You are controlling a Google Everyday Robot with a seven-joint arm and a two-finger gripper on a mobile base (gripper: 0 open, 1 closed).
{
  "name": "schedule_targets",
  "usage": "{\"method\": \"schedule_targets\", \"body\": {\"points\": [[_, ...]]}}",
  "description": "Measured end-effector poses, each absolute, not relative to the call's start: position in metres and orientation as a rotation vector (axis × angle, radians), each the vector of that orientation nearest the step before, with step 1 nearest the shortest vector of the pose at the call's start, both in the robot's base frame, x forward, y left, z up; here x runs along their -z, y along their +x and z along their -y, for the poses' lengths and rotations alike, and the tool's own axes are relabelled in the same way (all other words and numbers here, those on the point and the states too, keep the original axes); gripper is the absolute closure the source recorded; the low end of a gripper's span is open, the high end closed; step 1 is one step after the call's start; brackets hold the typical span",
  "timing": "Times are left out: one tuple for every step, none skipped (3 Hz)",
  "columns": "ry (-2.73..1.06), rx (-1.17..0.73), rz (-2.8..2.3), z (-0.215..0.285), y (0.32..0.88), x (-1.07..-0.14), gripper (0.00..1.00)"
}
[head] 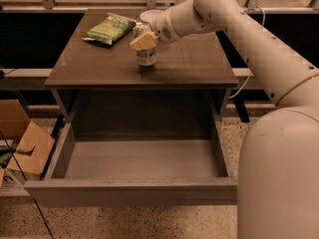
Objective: Place 7up can into top drawer
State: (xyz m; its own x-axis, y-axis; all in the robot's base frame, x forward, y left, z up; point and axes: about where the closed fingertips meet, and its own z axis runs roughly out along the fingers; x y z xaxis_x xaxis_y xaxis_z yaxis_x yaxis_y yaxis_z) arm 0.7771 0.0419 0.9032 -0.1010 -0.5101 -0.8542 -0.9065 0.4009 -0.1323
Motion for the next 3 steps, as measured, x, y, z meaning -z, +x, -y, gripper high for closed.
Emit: {"method": "schedule_targets", "body": {"points": [[-1.223, -0.547, -1.736, -0.021, 0.737, -0.925, 0.88], [-1.229, -0.553, -1.760, 0.005, 0.670, -0.936, 1.00], [-1.238, -0.588, -1.785, 0.020, 0.603, -0.929, 1.00]]}}
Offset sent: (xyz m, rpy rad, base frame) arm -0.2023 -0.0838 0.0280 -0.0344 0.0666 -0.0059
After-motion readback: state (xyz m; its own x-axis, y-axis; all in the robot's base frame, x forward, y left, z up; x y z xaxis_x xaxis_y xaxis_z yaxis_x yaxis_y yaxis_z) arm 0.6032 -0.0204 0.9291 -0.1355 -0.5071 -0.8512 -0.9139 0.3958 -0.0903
